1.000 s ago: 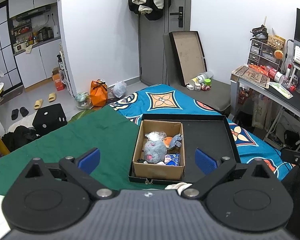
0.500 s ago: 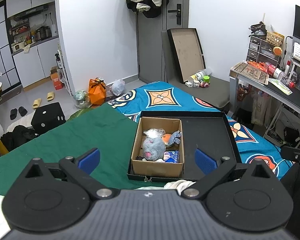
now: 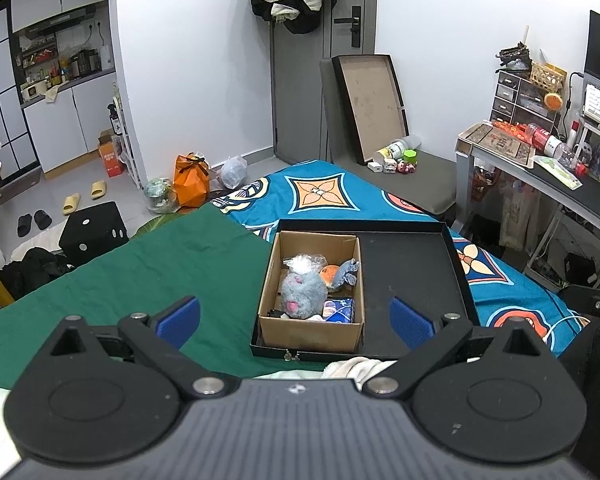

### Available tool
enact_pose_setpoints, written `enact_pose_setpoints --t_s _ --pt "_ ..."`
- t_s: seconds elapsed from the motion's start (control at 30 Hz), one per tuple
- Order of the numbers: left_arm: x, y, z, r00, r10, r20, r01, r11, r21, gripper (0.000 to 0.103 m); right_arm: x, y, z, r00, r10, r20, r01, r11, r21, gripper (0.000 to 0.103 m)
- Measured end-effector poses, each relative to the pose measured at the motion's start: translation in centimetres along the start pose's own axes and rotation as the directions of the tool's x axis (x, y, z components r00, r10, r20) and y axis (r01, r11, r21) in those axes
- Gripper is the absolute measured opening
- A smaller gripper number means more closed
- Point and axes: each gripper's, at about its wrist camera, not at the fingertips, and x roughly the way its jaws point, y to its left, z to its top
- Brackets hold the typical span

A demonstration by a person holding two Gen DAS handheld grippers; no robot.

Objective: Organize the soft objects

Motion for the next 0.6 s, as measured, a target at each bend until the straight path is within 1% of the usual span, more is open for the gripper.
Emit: enact_pose_setpoints --t_s 0.4,0.6 --pt "0.6 -0.5 -0.2 1.0 -0.014 -0.001 0.014 1.0 0.011 0.1 0.1 -0.2 0.0 1.0 -0.001 0.01 0.001 1.0 0.004 0.103" --pt "1.7 -0.9 -0.1 1.0 -0.021 0.003 0.021 0.999 0.028 0.1 1.4 -0.8 0.0 1.0 0.007 -0.001 -0.007 0.999 0.048 0.103"
